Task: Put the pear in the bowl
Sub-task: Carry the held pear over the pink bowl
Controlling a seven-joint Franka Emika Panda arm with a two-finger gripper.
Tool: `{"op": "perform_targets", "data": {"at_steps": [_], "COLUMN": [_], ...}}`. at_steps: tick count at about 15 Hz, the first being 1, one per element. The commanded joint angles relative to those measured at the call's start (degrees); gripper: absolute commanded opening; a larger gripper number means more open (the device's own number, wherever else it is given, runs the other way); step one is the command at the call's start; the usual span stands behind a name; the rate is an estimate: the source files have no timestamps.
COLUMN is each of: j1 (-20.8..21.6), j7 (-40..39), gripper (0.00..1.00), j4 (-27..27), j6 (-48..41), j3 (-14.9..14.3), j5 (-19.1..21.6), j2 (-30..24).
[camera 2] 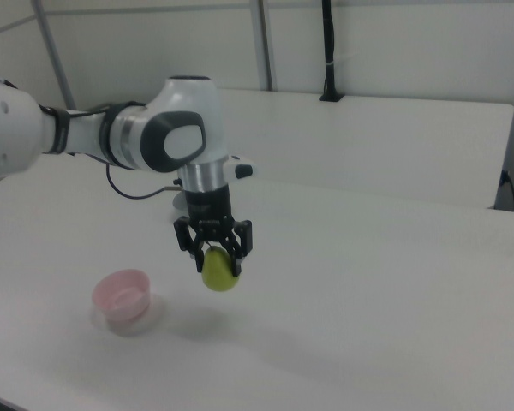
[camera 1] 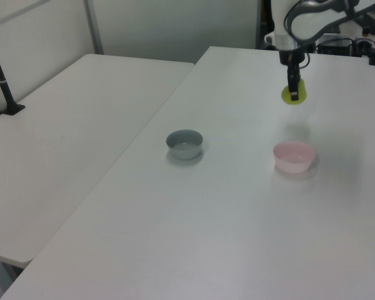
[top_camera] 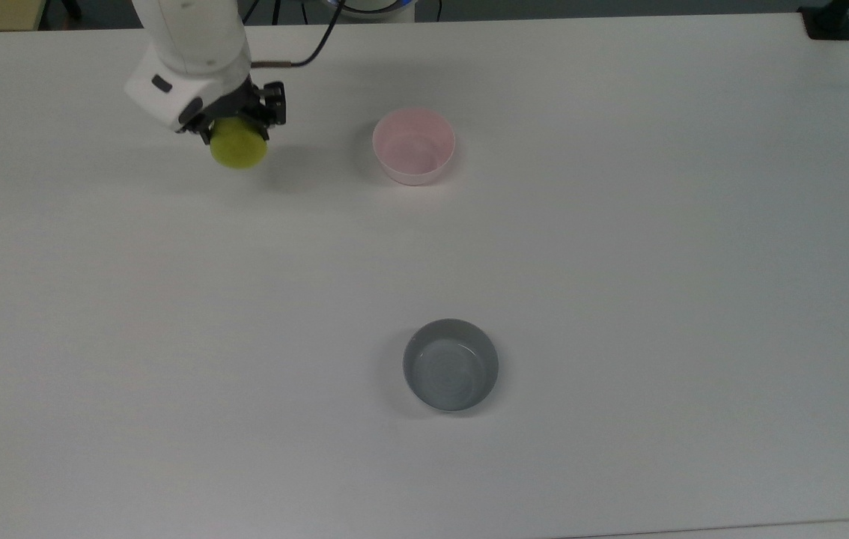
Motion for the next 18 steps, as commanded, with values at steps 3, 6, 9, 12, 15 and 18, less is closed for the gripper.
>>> {"op": "perform_targets", "data": {"at_steps": [3,6,9,12,15,18], "j1": [6.4,12.1,17.0,20.4,21.9,23.2], "j7": [4.3,10.4,15.9,17.9,17.9,17.9], "gripper": [0.48,0.48,0.48,0.49,0.49,0.51], "j4": [-1.0,-1.6,-3.3,-5.4,-7.4,-8.3], "j6": [-7.2,-8.0,-7.5,-5.9,-3.7,-0.5], "j3": [0.8,0.9,0.9,0.9,0.9,0.9], "j5": [-0.8,-0.7,-0.4,0.0,0.3,0.4], "j2": [-5.4,-5.6,-5.1,-4.0,-3.8,-1.7]}}
